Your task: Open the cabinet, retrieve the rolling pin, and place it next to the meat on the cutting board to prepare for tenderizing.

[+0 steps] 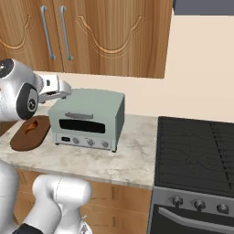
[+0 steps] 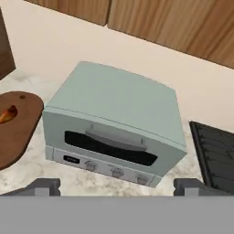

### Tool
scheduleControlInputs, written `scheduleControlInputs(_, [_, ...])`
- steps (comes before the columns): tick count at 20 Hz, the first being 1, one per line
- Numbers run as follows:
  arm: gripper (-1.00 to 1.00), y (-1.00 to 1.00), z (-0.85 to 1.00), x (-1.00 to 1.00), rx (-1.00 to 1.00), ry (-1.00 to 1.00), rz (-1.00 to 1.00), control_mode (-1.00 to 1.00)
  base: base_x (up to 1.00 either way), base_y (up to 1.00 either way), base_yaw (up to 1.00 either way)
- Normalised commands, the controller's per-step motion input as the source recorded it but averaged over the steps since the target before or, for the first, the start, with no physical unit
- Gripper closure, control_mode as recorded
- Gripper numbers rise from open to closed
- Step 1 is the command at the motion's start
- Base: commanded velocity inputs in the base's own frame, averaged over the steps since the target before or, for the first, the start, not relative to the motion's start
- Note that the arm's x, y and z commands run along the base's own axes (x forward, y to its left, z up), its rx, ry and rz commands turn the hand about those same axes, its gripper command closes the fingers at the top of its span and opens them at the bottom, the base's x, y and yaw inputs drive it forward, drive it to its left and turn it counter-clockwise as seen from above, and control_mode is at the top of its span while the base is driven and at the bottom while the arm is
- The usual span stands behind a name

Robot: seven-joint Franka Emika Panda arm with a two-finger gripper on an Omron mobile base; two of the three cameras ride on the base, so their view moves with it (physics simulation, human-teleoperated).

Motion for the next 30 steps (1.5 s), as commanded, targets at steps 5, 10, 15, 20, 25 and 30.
scheduleControlInputs(5, [-1.00,0.03,0.46,-0.27,-0.09,-0.50,0.00,-1.00,0.00,0.00,0.00])
scheduleControlInputs(10, [-1.00,0.00,0.52,-0.05,0.00,-0.35,0.00,-1.00,0.00,0.00,0.00])
scheduleControlInputs(15, [-1.00,0.00,0.73,0.00,0.05,-0.28,0.00,-1.00,0.00,0.00,0.00])
scheduleControlInputs(20, [-1.00,0.00,0.64,0.00,0.06,-0.24,0.00,-1.00,0.00,0.00,0.00])
scheduleControlInputs(25, [-1.00,0.02,0.13,0.09,0.02,-0.05,0.00,-1.00,0.00,0.00,0.00])
scheduleControlInputs(30, [-1.00,0.01,0.00,0.02,0.00,0.00,0.00,-1.00,0.00,0.00,0.00])
